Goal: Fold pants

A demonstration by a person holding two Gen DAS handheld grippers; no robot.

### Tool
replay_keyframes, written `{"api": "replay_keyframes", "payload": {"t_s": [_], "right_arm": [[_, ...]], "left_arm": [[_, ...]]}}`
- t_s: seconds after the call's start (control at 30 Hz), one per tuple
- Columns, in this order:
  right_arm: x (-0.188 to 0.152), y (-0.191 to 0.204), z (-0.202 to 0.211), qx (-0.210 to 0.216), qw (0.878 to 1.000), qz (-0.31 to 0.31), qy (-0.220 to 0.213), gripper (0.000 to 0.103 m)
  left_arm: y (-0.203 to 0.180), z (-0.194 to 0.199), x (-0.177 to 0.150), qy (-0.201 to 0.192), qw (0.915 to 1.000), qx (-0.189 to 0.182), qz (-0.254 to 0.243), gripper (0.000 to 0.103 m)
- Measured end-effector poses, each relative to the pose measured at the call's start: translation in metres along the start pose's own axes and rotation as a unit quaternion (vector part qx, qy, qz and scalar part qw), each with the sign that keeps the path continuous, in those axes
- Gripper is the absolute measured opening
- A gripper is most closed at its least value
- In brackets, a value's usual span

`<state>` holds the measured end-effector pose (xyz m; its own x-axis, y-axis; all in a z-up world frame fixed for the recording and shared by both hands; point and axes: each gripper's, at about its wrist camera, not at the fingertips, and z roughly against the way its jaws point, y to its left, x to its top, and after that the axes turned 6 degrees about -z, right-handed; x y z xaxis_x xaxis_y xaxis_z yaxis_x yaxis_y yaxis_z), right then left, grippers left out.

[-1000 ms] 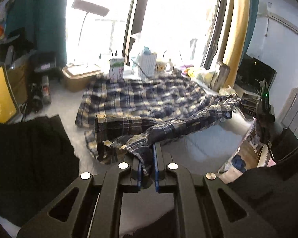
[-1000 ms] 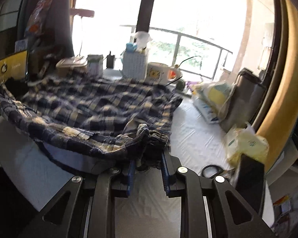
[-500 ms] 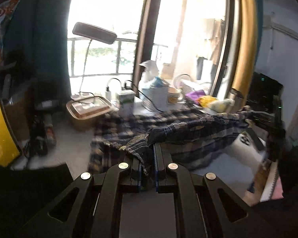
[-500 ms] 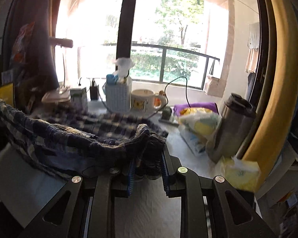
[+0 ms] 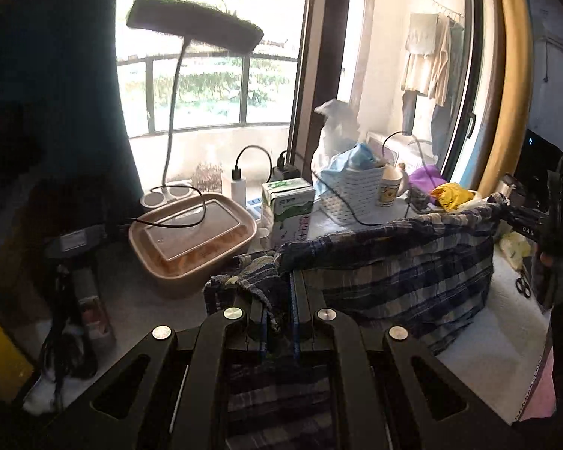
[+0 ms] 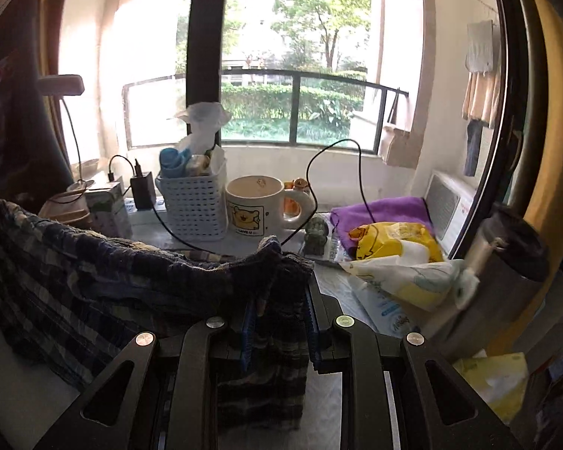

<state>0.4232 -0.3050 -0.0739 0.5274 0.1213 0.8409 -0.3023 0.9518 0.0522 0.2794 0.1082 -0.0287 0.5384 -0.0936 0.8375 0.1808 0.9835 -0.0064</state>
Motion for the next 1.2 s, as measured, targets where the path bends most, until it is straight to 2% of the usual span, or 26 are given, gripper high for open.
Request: {"api": "replay_keyframes", "payload": {"t_s": [0.33,0.47,0.53,0.6,0.63,0.67,0.7,0.77,0.9,1.07,1.2], "right_arm": [[0.019,-0.01,-0.092,-0.009,0.998,-0.008,0.067,0.023],[0.021,-0.012,-0.121,-0.018,0.996,0.001,0.09,0.023],[0.018,-0.012,-0.133,-0.02,0.994,0.002,0.103,0.023],[0.016,-0.013,-0.144,-0.024,0.994,0.003,0.111,0.023],[0.015,-0.015,-0.149,-0.027,0.993,0.004,0.116,0.023],[0.014,-0.016,-0.154,-0.03,0.992,0.004,0.119,0.023],[0.013,-0.017,-0.159,-0.034,0.992,0.005,0.122,0.025],[0.012,-0.016,-0.163,-0.043,0.991,0.009,0.124,0.03],[0.015,-0.018,-0.16,-0.068,0.991,0.01,0.111,0.054],[0.02,-0.014,-0.135,-0.06,0.994,0.007,0.091,0.062],[0.016,-0.003,-0.113,-0.051,0.995,0.015,0.082,0.068]], "left_arm": [[0.023,-0.074,0.011,0.044,0.9988,-0.019,0.009,0.008],[0.024,-0.095,0.009,0.062,0.998,-0.011,0.007,0.009],[0.023,-0.104,0.006,0.072,0.9974,-0.003,0.005,0.016],[0.025,-0.109,0.003,0.076,0.997,0.006,0.006,0.037],[0.026,-0.11,0.002,0.078,0.9969,0.012,0.005,0.042],[0.025,-0.109,0.001,0.078,0.9966,0.027,-0.003,0.054],[0.025,-0.107,0.001,0.075,0.9965,0.037,-0.009,0.061],[0.03,-0.1,0.003,0.067,0.9968,0.044,-0.003,0.064],[0.037,-0.081,0.001,0.058,0.9957,0.069,0.017,0.074],[0.034,-0.061,-0.026,0.09,0.9937,0.055,0.038,0.076],[0.028,-0.047,-0.056,0.126,0.9885,0.044,0.07,0.076]]}}
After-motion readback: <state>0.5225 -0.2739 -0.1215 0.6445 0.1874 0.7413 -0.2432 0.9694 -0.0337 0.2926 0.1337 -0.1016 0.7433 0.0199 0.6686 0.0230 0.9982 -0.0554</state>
